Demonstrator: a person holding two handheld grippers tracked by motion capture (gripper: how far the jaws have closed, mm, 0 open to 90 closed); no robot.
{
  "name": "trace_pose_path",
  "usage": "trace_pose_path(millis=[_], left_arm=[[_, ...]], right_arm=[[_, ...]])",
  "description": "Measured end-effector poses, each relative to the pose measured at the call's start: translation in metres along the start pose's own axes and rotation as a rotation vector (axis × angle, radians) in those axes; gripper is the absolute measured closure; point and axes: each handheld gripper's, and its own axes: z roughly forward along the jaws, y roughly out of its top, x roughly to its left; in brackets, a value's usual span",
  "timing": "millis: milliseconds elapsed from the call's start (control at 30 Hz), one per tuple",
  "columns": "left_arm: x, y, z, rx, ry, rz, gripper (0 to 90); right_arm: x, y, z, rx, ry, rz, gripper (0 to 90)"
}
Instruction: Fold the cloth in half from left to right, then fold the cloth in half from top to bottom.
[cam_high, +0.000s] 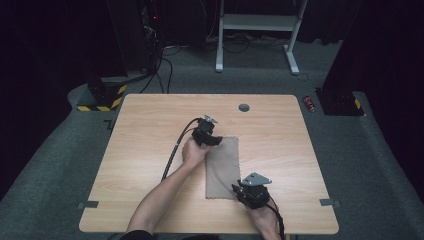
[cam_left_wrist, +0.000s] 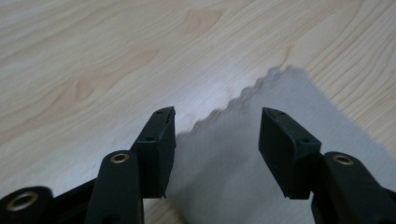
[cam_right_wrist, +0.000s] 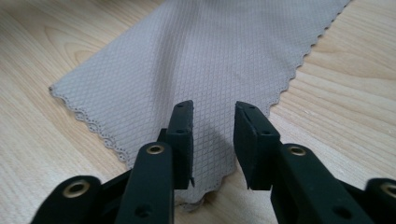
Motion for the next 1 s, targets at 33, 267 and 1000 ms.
trace_pose_path(millis=[33,267,1000], left_arm=[[0.002,-0.003,0.000,0.002,0.006,-0.010,46.2],[0.010,-0.012,-0.002,0.007,0.067,0.004,44.8],[0.027,-0.027,-0.033,-0.058,0.081,-0.120,36.0]], right_arm=[[-0.001,0.000,0.001,0.007,0.003,0.000,66.3],[-0.004,0.000,0.005,0.024,0.012,-0.014,63.0],[-0.018,0.002,0.001,0.016,0.061,-0.023,61.1]])
